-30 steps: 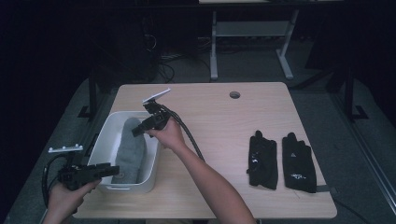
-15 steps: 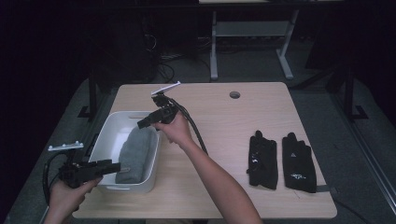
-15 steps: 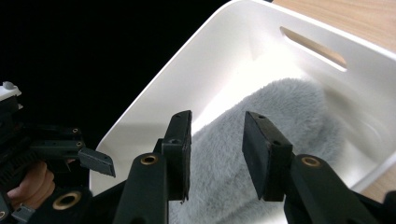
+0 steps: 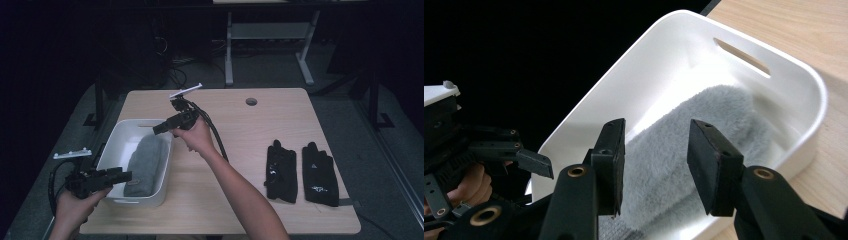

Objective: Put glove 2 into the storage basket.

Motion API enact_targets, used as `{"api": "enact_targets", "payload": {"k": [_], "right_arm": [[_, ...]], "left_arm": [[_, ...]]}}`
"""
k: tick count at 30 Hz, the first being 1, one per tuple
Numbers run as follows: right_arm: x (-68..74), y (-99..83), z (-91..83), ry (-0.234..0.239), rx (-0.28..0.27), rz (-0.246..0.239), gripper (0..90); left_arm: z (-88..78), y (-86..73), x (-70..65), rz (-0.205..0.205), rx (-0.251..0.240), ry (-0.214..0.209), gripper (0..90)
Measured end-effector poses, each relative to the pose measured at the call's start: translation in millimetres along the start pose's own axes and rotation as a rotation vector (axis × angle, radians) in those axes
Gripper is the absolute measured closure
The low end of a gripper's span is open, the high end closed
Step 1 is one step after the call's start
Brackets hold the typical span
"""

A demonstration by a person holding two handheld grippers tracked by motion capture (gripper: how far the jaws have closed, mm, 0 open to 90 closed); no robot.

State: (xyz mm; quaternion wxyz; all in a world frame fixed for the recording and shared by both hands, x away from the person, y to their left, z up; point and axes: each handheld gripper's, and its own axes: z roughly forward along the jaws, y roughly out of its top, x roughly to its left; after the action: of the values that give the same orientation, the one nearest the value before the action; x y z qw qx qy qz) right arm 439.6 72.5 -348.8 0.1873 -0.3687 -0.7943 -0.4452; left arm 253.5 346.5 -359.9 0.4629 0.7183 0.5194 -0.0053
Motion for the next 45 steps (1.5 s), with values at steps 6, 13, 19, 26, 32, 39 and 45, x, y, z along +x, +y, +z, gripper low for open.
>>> {"api": "enact_targets", "payload": {"k": [6,13,19,26,32,39,45], "right_arm": [[-1.0,-2.6,-10.7,-0.002,-0.011,-0.004,57.4],[-3.2,-6.2,-22.1,0.006,-0.02,-0.004,55.8],[-5.6,-10.9,-32.6,0.016,-0.04,0.004,53.8],[-11.4,-17.9,-46.1,0.025,-0.055,0.006,53.4],[-13.4,-21.5,-60.8,0.024,-0.072,-0.004,53.3],[-16.6,-27.1,-75.7,0.024,-0.088,0.0,53.1],[-24.7,-36.4,-93.4,0.021,-0.097,0.011,53.0]], "left_arm": [[4.3,4.1,-5.0,0.007,-0.002,-0.008,33.5],[8.5,7.2,-8.4,0.017,-0.001,-0.013,33.4],[13.6,10.1,-13.0,0.022,-0.007,-0.024,33.2],[20.1,14.5,-20.9,0.038,-0.003,-0.04,33.1],[26.1,19.5,-29.6,0.057,0.003,-0.054,33.1],[35.4,24.3,-39.4,0.071,0.017,-0.068,33.1],[47.3,31.3,-53.2,0.1,0.028,-0.089,33.1]]}}
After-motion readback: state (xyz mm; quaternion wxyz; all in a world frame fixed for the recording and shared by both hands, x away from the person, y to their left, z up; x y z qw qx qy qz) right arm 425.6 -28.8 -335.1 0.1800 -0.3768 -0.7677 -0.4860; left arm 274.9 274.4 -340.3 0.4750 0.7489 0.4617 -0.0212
